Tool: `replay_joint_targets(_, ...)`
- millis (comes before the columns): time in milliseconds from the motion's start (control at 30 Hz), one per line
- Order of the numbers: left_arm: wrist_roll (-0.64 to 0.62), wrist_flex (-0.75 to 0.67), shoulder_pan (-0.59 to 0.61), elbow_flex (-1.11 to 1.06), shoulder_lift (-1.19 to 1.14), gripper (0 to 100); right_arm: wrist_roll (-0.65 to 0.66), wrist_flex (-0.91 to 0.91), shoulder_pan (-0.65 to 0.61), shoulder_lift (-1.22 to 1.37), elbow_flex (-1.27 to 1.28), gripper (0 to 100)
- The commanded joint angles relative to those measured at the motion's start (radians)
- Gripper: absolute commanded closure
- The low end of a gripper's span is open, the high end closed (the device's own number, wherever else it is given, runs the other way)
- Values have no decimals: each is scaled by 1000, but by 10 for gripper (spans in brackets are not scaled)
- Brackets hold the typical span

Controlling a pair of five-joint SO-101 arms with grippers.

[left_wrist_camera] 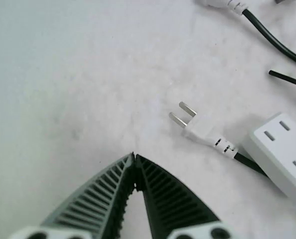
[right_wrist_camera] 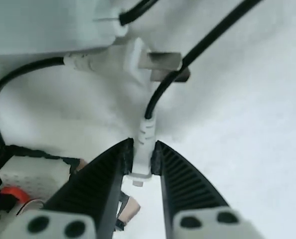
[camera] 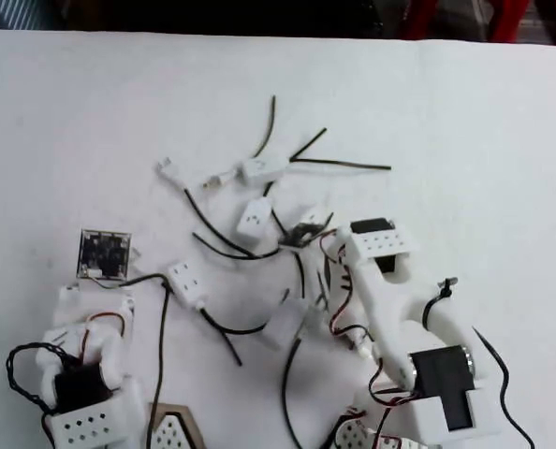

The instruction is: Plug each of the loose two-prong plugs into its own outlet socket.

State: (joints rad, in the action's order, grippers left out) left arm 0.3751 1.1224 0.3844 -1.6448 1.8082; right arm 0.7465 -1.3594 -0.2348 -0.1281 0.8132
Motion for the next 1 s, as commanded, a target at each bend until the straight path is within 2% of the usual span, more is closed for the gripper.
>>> replay_joint_targets(0,9,-20,1,6,12,976,21,-87,8,-170,-17,981)
replay_joint_targets(233,9,-20,1,6,12,976,-9,-257,7,-687,-17,981)
replay_joint_targets(400,9,-20,1,8,12,976,-44,-274,7,-934,-17,981)
replay_joint_targets(600,-5,-95,-12,14,12,976,-218,-124,-42,-972,-6,981)
replay_joint_targets(767,-84,-149,-110,23,12,976,-368,74,-151,-946,21,981)
replay_joint_targets(967,-170,-221,-193,150,12,976,-523,257,-321,-951,55,981)
